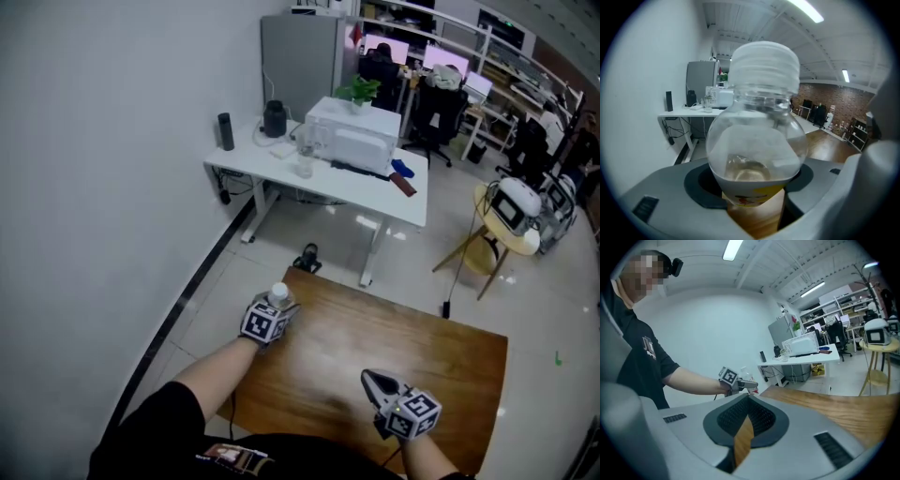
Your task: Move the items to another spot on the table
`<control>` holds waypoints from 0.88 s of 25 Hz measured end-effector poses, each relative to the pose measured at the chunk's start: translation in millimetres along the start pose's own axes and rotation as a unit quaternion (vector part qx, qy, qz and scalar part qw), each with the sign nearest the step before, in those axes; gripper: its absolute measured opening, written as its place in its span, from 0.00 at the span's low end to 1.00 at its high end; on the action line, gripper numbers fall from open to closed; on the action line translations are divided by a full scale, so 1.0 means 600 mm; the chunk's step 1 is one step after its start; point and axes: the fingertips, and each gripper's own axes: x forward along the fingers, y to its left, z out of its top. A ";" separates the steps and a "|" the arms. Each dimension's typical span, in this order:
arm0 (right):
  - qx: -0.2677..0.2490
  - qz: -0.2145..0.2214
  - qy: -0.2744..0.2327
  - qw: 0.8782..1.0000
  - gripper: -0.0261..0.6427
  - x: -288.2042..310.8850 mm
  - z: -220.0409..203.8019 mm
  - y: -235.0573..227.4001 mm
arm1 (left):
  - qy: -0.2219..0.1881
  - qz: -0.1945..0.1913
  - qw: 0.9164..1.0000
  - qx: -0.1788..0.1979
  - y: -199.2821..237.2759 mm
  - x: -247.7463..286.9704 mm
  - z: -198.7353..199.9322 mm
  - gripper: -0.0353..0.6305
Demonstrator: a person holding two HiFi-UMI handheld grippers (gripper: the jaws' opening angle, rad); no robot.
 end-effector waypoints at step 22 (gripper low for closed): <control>0.007 0.018 0.063 0.998 0.03 0.092 -0.042 -0.061 | -0.054 0.045 0.997 0.001 0.122 0.228 0.044 0.51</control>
